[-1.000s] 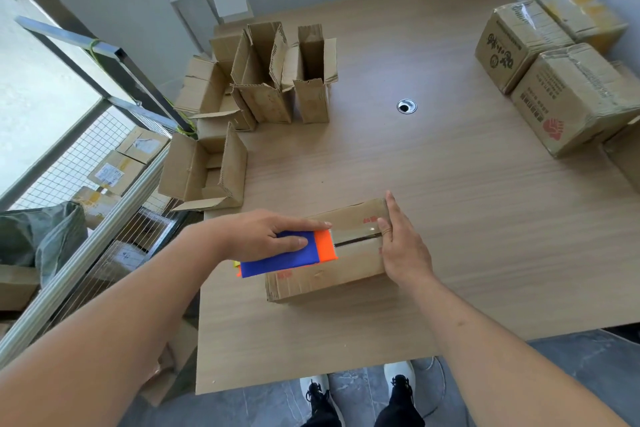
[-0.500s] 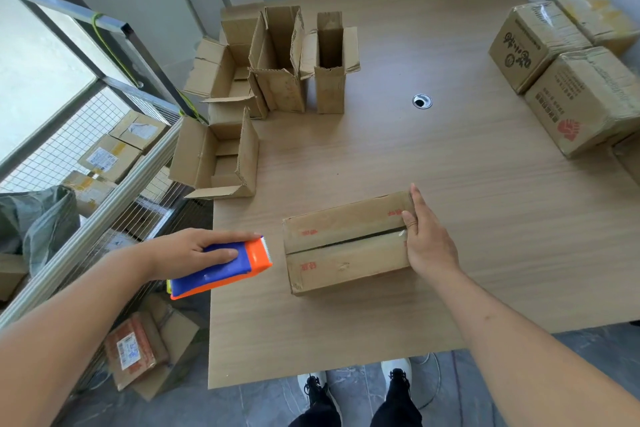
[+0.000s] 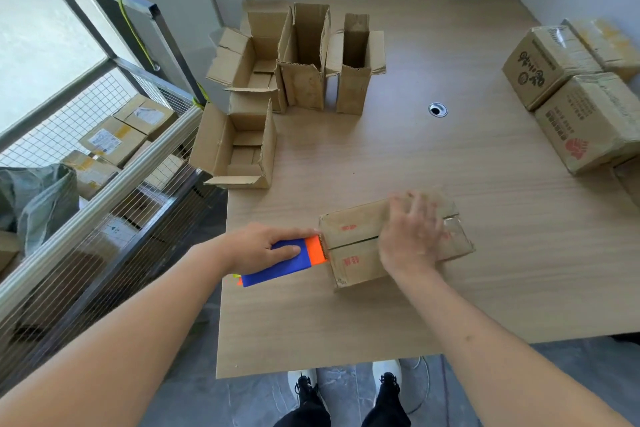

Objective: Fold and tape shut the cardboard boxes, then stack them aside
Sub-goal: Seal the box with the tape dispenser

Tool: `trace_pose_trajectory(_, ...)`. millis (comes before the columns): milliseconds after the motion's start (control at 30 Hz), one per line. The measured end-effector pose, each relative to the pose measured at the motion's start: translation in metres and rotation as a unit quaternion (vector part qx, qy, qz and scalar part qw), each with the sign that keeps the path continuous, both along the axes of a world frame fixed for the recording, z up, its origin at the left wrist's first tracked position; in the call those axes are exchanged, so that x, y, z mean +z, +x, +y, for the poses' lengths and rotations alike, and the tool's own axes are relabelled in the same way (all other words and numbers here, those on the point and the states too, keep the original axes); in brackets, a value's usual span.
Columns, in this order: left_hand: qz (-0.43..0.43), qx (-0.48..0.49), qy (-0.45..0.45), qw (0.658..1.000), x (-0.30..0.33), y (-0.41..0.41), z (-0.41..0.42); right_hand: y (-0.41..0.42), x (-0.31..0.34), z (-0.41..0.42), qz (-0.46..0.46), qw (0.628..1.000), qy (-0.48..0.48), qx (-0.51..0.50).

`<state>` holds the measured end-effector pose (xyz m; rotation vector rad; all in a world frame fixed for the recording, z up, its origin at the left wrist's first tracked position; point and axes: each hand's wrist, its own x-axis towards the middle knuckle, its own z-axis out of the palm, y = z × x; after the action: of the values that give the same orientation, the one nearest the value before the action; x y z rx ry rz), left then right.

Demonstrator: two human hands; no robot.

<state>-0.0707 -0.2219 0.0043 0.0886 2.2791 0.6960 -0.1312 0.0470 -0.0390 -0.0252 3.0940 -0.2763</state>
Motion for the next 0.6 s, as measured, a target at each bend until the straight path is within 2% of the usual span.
trace_pose_trajectory(67, 0.011, 0.012, 0.022, 1.0, -0.007, 0.002, 0.009, 0.021, -0.009, -0.022, -0.074, 0.996, -0.043, 0.04)
trace_pose_trajectory(133, 0.02, 0.022, 0.055, 0.998, -0.015, 0.005, 0.012, 0.032, -0.024, -0.026, -0.112, 0.991, -0.014, 0.068)
trace_pose_trajectory(400, 0.01, 0.057, 0.128, 0.99, -0.037, 0.028, -0.006, 0.035, -0.039, -0.024, -0.077, 0.993, 0.029, 0.08)
trace_pose_trajectory(600, 0.0, 0.045, 0.124, 0.991, -0.034, 0.03, -0.017, 0.034, -0.04, -0.021, -0.064, 0.993, 0.036, 0.096)
